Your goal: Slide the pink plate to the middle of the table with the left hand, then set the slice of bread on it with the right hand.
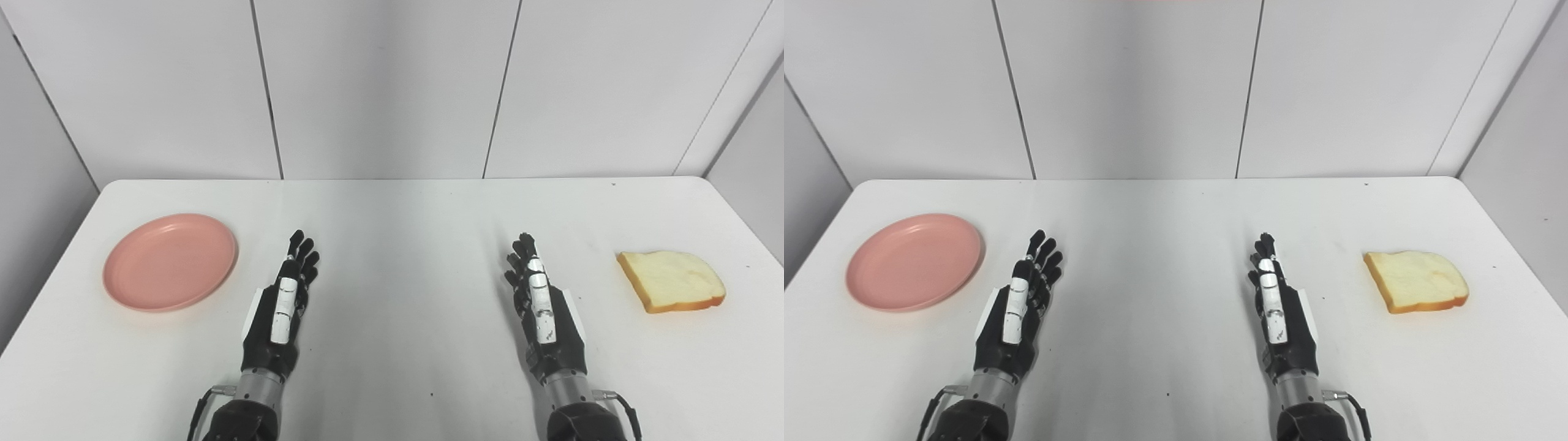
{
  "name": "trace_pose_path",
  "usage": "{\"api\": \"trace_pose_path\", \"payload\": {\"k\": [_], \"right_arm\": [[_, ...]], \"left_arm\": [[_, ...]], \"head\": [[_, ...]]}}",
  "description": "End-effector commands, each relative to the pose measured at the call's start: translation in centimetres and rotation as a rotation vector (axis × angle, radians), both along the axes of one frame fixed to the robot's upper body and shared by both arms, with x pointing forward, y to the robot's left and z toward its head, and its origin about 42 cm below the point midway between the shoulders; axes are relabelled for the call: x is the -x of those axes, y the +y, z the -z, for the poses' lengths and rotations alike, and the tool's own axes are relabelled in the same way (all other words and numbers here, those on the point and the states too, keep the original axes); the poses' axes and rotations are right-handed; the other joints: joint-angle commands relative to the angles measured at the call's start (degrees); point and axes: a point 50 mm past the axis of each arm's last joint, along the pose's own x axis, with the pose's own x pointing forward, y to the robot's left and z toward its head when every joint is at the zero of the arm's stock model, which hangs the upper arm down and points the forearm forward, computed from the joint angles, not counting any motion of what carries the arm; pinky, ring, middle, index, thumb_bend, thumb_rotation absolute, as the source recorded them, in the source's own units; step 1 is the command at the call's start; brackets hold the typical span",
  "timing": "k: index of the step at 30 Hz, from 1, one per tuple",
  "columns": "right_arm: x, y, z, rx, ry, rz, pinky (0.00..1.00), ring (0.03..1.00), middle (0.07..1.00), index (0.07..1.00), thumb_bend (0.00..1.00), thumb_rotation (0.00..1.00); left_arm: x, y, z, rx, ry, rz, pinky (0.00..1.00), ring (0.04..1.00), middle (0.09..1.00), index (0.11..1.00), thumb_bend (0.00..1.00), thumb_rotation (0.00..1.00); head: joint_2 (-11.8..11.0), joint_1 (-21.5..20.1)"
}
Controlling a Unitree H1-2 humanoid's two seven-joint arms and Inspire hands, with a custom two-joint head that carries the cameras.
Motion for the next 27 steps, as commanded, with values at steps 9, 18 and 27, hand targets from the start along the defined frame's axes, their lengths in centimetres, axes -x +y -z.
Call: {"api": "trace_pose_path", "payload": {"k": [9, 18, 27], "right_arm": [[-0.5, 0.3, -1.4, -0.006, -0.078, -0.012, 1.00, 0.998, 1.000, 1.000, 0.56, 1.00], [-0.5, 0.4, -1.4, -0.007, -0.076, -0.008, 1.00, 1.000, 1.000, 1.000, 0.58, 1.00], [-0.4, -0.7, -1.1, 0.009, -0.084, -0.002, 1.00, 1.000, 1.000, 1.000, 0.56, 1.00]], "left_arm": [[-0.7, -0.4, -1.9, 0.003, -0.067, 0.017, 1.00, 0.990, 1.000, 0.996, 0.72, 0.99], [-0.7, -0.5, -1.9, 0.009, -0.066, 0.009, 1.00, 0.988, 1.000, 0.990, 0.72, 0.99], [-1.0, -1.3, -1.0, 0.006, -0.072, 0.026, 1.00, 0.984, 0.993, 0.985, 0.72, 0.98]], "head": [[0.02, 0.10], [-0.09, 0.26], [-1.71, 6.89]]}}
